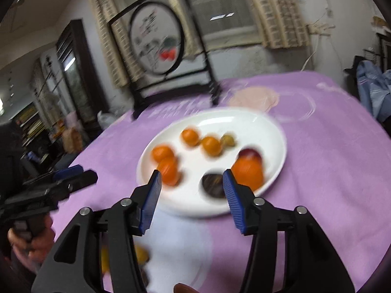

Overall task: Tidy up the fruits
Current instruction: 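Carry both fruits to the white plate and release them, then grasp a red cherry tomato with the right tool while the left tool grasps another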

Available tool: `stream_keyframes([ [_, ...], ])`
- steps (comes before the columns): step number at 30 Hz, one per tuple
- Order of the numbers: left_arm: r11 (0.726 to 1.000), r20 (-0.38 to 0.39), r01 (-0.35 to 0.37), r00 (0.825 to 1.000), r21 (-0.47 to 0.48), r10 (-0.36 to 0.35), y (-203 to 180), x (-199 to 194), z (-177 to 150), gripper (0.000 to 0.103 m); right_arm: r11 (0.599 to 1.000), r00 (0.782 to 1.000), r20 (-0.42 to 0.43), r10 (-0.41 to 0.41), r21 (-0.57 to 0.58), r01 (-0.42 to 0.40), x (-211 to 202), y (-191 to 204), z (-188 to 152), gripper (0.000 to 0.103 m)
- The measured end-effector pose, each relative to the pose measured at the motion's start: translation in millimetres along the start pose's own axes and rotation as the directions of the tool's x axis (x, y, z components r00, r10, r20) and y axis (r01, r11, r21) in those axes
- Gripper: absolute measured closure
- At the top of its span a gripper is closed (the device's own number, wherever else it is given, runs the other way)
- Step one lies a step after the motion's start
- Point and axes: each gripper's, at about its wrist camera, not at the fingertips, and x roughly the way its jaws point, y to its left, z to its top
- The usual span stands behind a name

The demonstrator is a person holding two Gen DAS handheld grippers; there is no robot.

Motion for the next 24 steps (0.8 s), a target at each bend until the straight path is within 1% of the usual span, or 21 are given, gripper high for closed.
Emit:
stream_keyframes([
  [2, 0.999, -0.017, -0.009, 1.000, -0.046, 0.009, 23.9, -7.6, -13.7, 0.013, 0.998, 0.996, -0.068, 0.055, -0.027, -0.057, -1.5, 10.5, -16.0, 0.049],
  [4, 0.995, -0.040, -0.020, 0.999, -0.096, 0.017, 47.1, -14.3, -24.7, 0.013, 0.992, 0.987, -0.122, 0.103, -0.061, -0.111, -5.8, 21.8, -31.3, 0.049],
  [7, 0.991, -0.015, -0.029, 1.000, -0.133, 0.027, 64.6, -28.0, -30.6, 0.013, 0.979, 0.970, -0.164, 0.179, -0.066, -0.192, -19.4, 31.9, -49.2, 0.049],
  [9, 0.989, -0.001, -0.045, 0.999, -0.142, 0.045, 68.6, -31.7, -31.3, 0.013, 0.977, 0.966, -0.163, 0.199, -0.047, -0.209, -28.9, 33.7, -56.2, 0.049],
  [12, 0.988, -0.012, -0.022, 1.000, -0.150, 0.020, 68.9, -29.8, -30.8, 0.013, 0.985, 0.966, -0.213, 0.147, -0.060, -0.163, -34.9, 42.1, -70.0, 0.049],
  [14, 0.991, -0.012, -0.009, 1.000, -0.137, 0.008, 66.3, -29.8, -30.4, 0.013, 0.989, 0.965, -0.250, 0.077, -0.105, -0.106, -34.0, 50.9, -78.3, 0.049],
  [15, 0.992, -0.008, -0.010, 1.000, -0.123, 0.009, 63.7, -31.0, -30.5, 0.013, 0.988, 0.965, -0.260, 0.029, -0.136, -0.067, -32.2, 55.8, -80.4, 0.049],
  [17, 0.995, 0.004, -0.020, 1.000, -0.100, 0.021, 59.4, -33.6, -31.2, 0.013, 0.985, 0.964, -0.265, -0.030, -0.171, -0.017, -30.0, 60.6, -83.7, 0.050],
  [19, 0.996, 0.015, -0.024, 1.000, -0.084, 0.025, 56.3, -36.1, -31.6, 0.012, 0.982, 0.960, -0.275, -0.051, -0.188, -0.002, -26.2, 64.6, -86.1, 0.053],
  [24, 0.997, 0.022, 0.000, 1.000, -0.080, 0.002, 55.0, -38.8, -31.6, 0.012, 0.977, 0.951, -0.296, -0.090, -0.213, 0.026, -17.6, 67.6, -89.2, 0.056],
])
